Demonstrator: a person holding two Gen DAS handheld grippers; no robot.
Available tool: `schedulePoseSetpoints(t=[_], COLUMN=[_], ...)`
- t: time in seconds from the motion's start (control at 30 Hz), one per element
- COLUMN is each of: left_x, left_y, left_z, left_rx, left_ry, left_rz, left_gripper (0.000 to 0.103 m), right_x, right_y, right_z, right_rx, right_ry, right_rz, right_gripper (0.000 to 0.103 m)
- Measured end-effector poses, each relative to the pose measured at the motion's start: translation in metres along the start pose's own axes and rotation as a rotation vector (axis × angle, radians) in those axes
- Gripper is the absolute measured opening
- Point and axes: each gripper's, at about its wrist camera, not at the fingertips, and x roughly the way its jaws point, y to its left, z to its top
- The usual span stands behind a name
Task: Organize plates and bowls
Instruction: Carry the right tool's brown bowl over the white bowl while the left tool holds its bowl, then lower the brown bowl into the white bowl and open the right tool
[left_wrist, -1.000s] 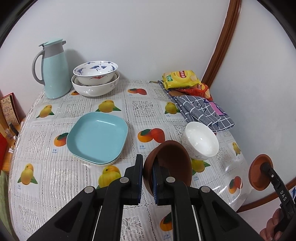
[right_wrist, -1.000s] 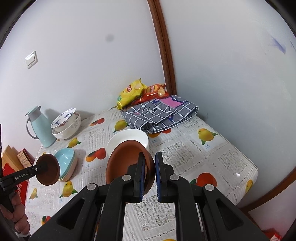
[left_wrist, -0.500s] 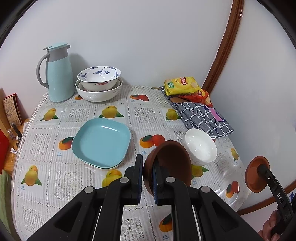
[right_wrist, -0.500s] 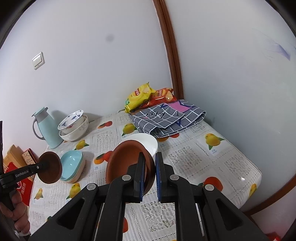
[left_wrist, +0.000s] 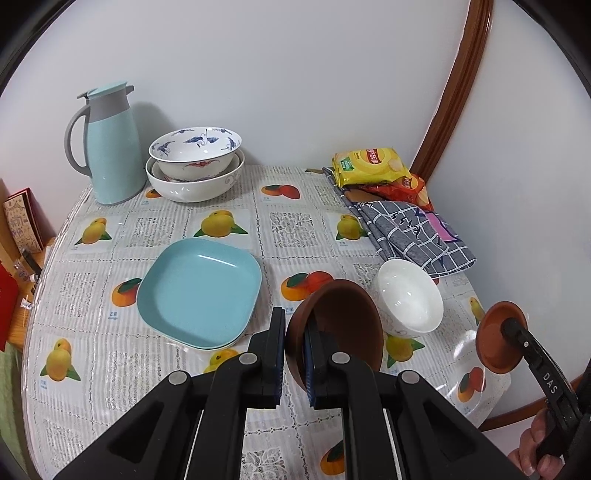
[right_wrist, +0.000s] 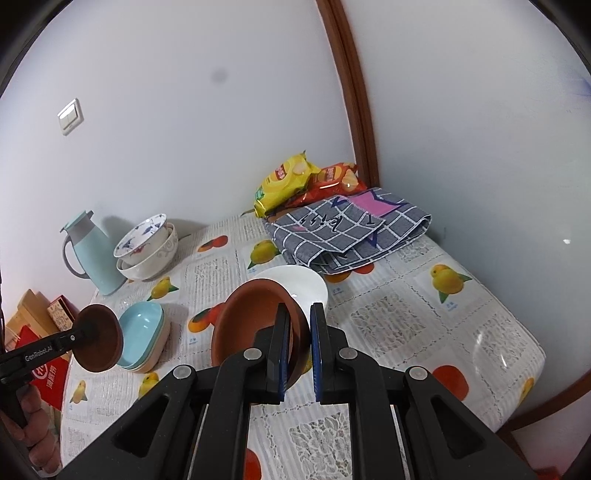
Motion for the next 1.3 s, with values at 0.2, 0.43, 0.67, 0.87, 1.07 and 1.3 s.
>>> schedulePoseSetpoints(t=[0.2, 0.43, 0.67, 0.87, 1.07, 1.3], left_x=[0.016, 0.034, 0.056, 0.075, 0.092, 0.105], left_y=[-0.002, -0.003, -0.003, -0.003, -0.005, -0.009], left_z=[0.005, 0.010, 0.014, 0.020, 0.026, 0.028], left_rx=[0.007, 0.001, -0.007, -0.011, -0.010, 0.000], left_ry=[0.026, 0.042, 0.068, 0.088, 0.111, 0.126], left_rz=[-0.003, -0.013, -0.010, -0.009, -0.017, -0.033], left_gripper=[0.009, 0.009, 0.009, 0.009, 0.009, 0.009], right_x=[0.024, 0.056, 0.099, 0.131, 0.158, 0.175], right_y=[0.004, 0.011, 0.014, 0.017, 0.019, 0.014], right_z=[0.005, 0.013, 0.016, 0.014, 0.011, 0.012], right_rx=[-0.009, -0.030, -0.051, -0.077, -0.092, -0.091], right_ry=[0.019, 0.043, 0.104, 0.151, 0.203, 0.224], right_rz=[0.010, 0.020, 0.024, 0.000, 0.009, -0.016], right_gripper=[0.011, 0.011, 0.011, 0.011, 0.011, 0.011])
